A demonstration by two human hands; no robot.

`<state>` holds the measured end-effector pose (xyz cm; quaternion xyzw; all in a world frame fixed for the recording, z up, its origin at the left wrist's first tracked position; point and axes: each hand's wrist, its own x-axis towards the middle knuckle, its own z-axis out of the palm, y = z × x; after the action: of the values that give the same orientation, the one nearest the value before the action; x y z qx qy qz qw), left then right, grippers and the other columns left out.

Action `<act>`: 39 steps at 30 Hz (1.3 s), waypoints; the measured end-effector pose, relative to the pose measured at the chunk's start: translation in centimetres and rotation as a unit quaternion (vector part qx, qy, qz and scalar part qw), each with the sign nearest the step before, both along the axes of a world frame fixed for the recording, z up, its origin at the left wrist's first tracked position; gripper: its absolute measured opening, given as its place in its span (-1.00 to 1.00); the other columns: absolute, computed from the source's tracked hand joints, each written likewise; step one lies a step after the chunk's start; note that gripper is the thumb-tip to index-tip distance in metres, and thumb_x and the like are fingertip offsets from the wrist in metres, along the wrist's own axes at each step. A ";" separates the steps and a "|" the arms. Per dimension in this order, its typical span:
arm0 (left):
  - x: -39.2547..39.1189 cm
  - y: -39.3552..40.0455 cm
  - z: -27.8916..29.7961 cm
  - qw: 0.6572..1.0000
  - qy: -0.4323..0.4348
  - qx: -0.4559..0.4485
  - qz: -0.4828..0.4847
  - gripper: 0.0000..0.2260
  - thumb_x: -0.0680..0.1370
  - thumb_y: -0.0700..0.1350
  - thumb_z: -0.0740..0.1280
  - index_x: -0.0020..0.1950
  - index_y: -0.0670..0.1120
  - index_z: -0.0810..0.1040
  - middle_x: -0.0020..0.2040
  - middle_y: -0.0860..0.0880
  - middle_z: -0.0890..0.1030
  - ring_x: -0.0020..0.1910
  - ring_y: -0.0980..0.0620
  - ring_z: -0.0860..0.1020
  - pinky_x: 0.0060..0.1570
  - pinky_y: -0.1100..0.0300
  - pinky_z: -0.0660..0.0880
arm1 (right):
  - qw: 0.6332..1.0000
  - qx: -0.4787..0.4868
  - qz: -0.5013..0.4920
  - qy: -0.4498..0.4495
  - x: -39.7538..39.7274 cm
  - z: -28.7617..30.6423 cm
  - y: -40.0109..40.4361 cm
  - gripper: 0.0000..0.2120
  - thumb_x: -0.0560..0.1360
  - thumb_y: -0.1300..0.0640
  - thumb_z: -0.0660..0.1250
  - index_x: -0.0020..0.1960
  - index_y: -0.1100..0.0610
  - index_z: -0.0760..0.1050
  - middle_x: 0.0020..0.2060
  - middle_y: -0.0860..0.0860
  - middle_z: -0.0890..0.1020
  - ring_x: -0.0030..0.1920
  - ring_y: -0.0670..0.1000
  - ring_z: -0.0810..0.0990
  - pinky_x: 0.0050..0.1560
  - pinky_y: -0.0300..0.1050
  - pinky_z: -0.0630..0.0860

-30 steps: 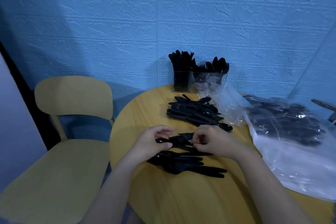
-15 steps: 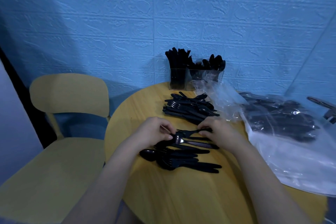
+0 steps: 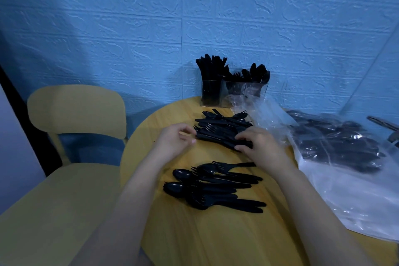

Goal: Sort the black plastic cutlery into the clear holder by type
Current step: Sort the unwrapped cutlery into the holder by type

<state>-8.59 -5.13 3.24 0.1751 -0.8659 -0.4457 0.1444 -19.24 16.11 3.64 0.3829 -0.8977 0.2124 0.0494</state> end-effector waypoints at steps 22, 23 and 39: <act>-0.5 0.4 0.4 0.958 0.134 0.252 -0.036 -0.88 0.56 -0.20 0.32 -0.02 -0.01 0.61 -0.06 0.03 0.69 -0.13 0.14 0.64 -0.12 0.29 0.56 | 0.885 -0.374 -0.049 -0.271 0.6 3.0 -0.3 -0.93 0.45 0.16 0.42 -0.15 -0.01 0.61 -0.26 -0.08 0.70 -0.18 -0.10 0.64 -0.10 -0.23 0.52; -0.4 0.6 0.5 0.954 0.135 0.262 -0.048 -0.88 0.56 -0.20 0.31 0.00 -0.03 0.61 -0.07 0.02 0.69 -0.12 0.11 0.65 -0.10 0.28 0.57 | 0.879 -0.385 -0.048 -0.279 0.7 3.3 -0.4 -0.94 0.45 0.17 0.42 -0.13 0.02 0.61 -0.25 -0.06 0.71 -0.17 -0.08 0.65 -0.08 -0.20 0.55; 0.1 0.8 -0.3 0.954 0.112 0.276 -0.028 -0.86 0.56 -0.24 0.29 0.01 -0.07 0.61 -0.10 0.00 0.69 -0.16 0.12 0.64 -0.04 0.20 0.57 | 0.956 -0.075 0.038 -0.282 1.0 2.9 -0.8 -0.91 0.46 0.17 0.42 -0.12 0.00 0.57 -0.27 -0.07 0.66 -0.31 -0.09 0.58 -0.31 -0.20 0.59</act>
<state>-8.52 -4.28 2.95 0.1328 -0.6917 -0.6882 0.1739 -18.28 15.30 6.55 0.3362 -0.8415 0.3800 -0.1858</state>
